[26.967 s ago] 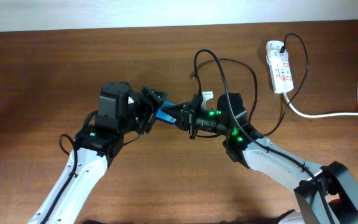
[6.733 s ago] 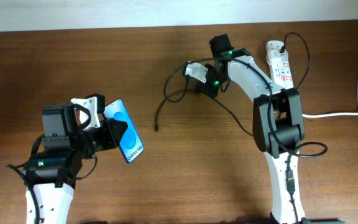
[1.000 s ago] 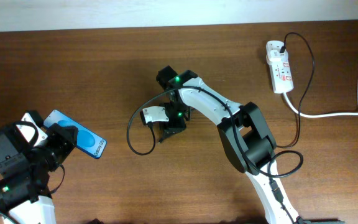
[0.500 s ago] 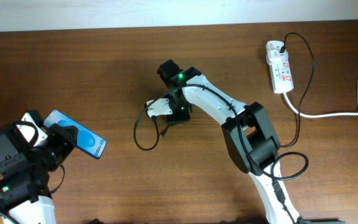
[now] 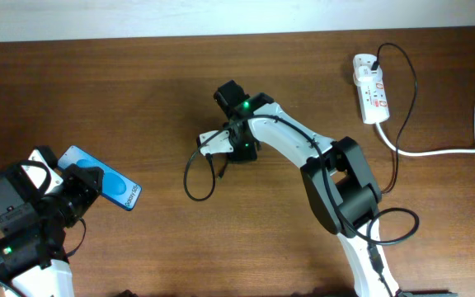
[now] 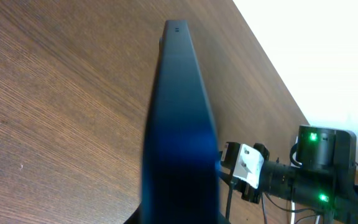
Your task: Plug charger to phone and switch on socket
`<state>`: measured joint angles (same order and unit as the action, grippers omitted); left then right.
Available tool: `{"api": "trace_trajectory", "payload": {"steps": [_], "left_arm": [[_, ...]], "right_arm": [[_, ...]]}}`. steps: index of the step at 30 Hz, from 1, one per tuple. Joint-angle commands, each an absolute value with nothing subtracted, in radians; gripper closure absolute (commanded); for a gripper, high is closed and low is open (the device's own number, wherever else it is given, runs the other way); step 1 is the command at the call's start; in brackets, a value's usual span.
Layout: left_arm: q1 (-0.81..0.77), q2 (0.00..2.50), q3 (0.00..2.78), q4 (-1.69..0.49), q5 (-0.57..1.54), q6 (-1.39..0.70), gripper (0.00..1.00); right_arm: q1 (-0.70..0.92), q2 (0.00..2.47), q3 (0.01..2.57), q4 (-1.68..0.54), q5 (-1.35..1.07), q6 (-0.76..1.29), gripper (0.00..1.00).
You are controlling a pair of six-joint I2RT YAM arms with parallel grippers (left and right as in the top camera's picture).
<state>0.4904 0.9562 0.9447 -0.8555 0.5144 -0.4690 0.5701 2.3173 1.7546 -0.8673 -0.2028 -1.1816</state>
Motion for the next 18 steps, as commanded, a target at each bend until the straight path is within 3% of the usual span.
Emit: {"api": "trace_trajectory", "payload": {"steps": [1, 2, 8, 13, 18], "left_arm": [[0.496, 0.940, 0.976, -0.846, 0.514, -0.477, 0.90], [0.496, 0.940, 0.976, -0.845, 0.514, -0.477, 0.90], [0.496, 0.940, 0.976, -0.843, 0.515, -0.478, 0.90], [0.496, 0.940, 0.976, -0.846, 0.520, -0.478, 0.91], [0.495, 0.943, 0.976, -0.847, 0.572, -0.478, 0.93]], "right_arm": [[0.590, 2.524, 1.579, -0.854, -0.040, -1.201, 0.87], [0.596, 2.524, 1.579, -0.855, -0.040, -1.217, 0.96], [0.601, 2.521, 1.598, -0.875, -0.101, -1.183, 0.96], [0.582, 2.521, 1.645, -0.884, -0.135, -0.781, 0.96], [0.484, 2.521, 1.657, -1.027, -0.410, -0.534, 0.96]]}}
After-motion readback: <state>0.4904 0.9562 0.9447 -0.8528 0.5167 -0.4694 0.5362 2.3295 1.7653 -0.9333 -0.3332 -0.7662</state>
